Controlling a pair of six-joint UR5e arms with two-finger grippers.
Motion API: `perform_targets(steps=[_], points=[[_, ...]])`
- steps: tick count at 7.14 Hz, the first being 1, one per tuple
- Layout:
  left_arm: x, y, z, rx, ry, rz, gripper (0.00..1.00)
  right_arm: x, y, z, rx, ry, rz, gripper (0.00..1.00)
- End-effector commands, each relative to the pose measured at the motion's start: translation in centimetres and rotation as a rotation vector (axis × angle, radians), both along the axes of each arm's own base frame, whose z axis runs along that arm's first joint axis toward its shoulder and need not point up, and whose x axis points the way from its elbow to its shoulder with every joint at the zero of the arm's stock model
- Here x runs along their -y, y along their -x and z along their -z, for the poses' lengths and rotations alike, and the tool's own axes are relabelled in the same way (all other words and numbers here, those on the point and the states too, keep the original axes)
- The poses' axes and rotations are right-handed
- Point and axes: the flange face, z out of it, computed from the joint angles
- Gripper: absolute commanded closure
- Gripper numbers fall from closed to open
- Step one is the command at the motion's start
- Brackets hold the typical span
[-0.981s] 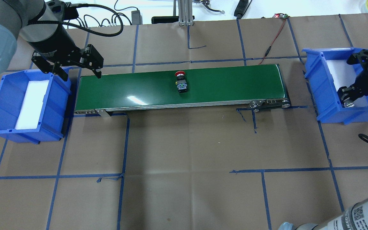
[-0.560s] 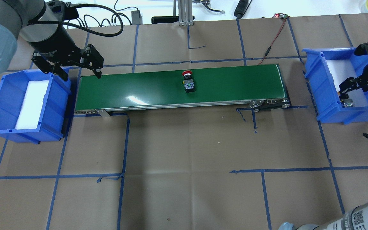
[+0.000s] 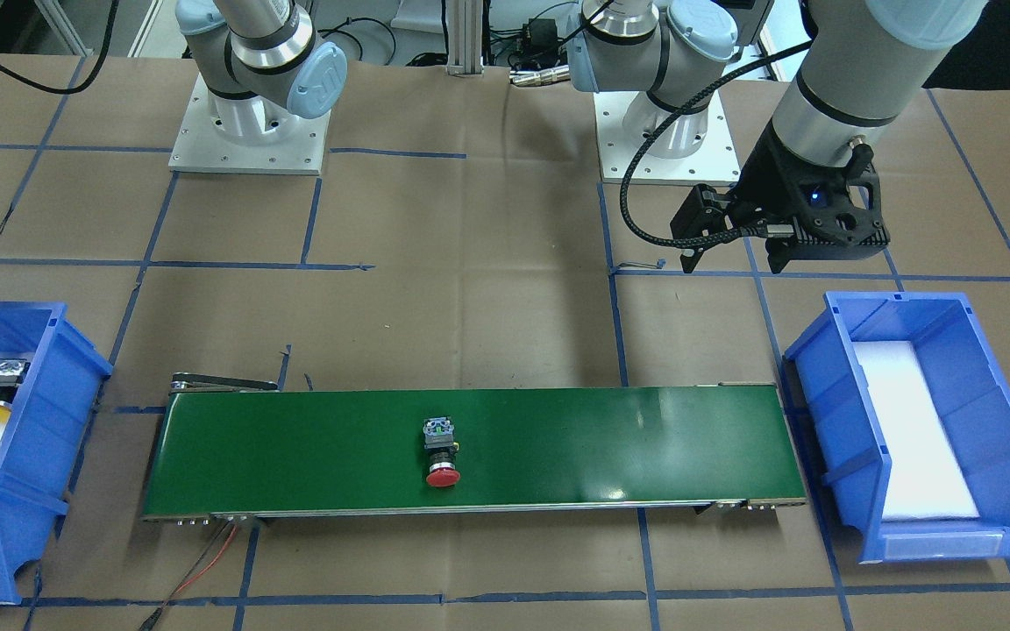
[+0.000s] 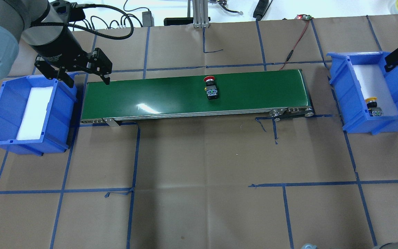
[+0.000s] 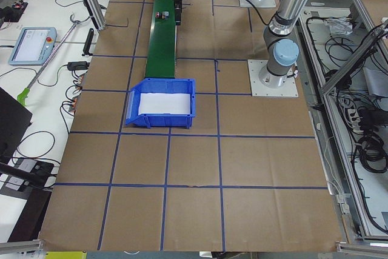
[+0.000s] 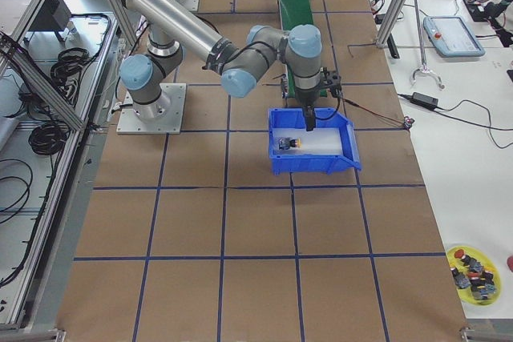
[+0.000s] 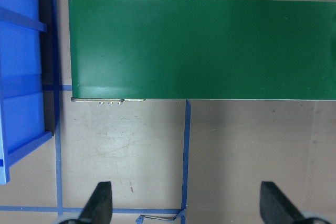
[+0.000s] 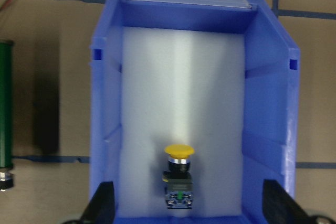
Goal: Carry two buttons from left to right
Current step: 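Move the right gripper back over the belt to the red button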
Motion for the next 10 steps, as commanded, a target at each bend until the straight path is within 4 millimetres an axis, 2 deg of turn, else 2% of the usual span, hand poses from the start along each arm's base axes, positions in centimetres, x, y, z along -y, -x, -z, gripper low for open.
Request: perform_targets(steps=[1, 3, 4, 5, 6, 8, 9, 10], points=[[0.0, 0.0, 0.0, 0.0, 0.0, -0.001, 0.01, 1.2, -7.6, -4.7, 0.07, -0.047, 0.059, 0.0], [0.0, 0.0, 0.0, 0.0, 0.0, -0.001, 0.01, 1.7, -18.1, -5.4, 0.076, -0.034, 0.06, 0.0], [0.0, 0.0, 0.0, 0.0, 0.0, -0.001, 0.01, 1.3, -22.2, -5.6, 0.086, -0.027, 0.082, 0.0], [0.0, 0.0, 0.0, 0.0, 0.0, -0.001, 0.01, 0.9, -25.1, -5.4, 0.069, -0.033, 0.108, 0.0], [0.0, 0.0, 0.0, 0.0, 0.0, -0.001, 0.01, 0.7, -26.4, -5.2, 0.058, -0.036, 0.109, 0.0], [0.0, 0.0, 0.0, 0.0, 0.0, -0.001, 0.01, 1.3, -26.8, -4.1, 0.061, -0.033, 0.102, 0.0], [0.0, 0.0, 0.0, 0.0, 0.0, -0.001, 0.01, 1.2, -27.3, -2.9, 0.062, -0.02, 0.095, 0.01], [0.0, 0.0, 0.0, 0.0, 0.0, -0.001, 0.01, 0.7, -29.5, -0.8, 0.065, 0.029, 0.061, 0.01]])
